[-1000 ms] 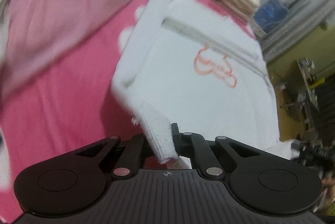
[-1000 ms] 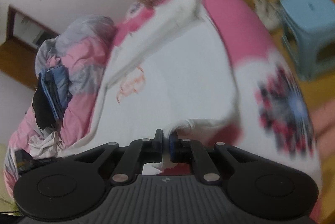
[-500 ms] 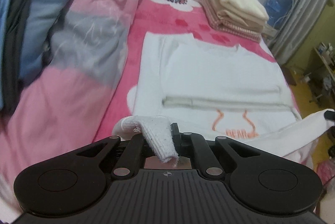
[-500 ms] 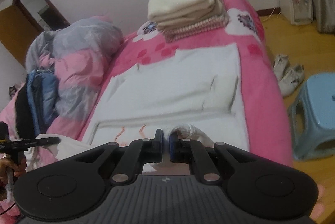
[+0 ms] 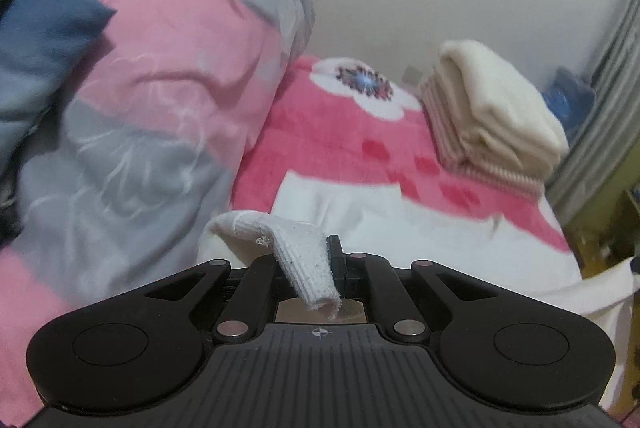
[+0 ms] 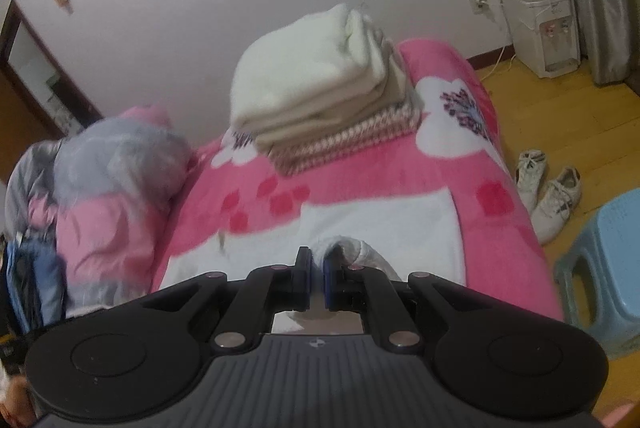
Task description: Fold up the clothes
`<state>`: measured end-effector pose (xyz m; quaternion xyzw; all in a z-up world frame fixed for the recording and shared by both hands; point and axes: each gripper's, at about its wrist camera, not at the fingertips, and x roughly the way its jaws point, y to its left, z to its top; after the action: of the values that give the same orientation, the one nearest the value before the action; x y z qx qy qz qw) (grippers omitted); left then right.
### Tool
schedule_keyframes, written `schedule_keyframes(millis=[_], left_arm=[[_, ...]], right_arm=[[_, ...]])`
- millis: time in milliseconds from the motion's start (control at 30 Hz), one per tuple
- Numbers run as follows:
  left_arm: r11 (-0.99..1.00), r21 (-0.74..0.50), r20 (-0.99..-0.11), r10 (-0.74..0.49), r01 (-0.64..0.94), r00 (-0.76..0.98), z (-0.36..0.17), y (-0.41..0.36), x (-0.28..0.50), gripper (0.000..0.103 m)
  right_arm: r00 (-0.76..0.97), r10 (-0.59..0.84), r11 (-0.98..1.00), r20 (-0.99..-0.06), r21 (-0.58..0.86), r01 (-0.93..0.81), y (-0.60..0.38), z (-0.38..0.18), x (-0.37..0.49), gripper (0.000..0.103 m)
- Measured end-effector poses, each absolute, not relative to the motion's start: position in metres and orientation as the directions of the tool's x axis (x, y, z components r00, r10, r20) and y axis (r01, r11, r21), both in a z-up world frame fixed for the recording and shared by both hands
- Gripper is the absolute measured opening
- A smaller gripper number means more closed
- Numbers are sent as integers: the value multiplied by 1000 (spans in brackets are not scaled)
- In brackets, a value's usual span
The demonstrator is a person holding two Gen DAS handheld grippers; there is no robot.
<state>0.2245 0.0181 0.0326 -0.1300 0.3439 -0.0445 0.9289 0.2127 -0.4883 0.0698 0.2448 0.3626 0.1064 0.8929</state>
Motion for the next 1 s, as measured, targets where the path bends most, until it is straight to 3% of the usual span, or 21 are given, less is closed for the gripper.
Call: schedule_keyframes(millis=[167, 533, 667, 800, 1000], left_arm=[[965, -264, -614, -164, -5, 772, 23, 8, 267, 3], [961, -275, -681, -183, -16, 709, -25, -1, 328, 3], [912, -406, -719, -284, -52, 635, -45, 20, 349, 9], [792, -593, -681, -397, -146, 615, -58, 45, 358, 12], [487, -819, -549, -508, -305, 663, -78, 77, 354, 35]], right_arm=[[722, 353, 847, -595, 531, 24, -496, 48, 247, 6], [714, 337, 813, -614, 573, 108, -511, -9, 305, 6], [696, 369, 758, -616, 633, 159, -521, -30, 315, 8], [693, 447, 621, -565, 754, 214, -539, -54, 320, 11], [738, 516, 383, -435, 887, 256, -560, -79, 318, 36]])
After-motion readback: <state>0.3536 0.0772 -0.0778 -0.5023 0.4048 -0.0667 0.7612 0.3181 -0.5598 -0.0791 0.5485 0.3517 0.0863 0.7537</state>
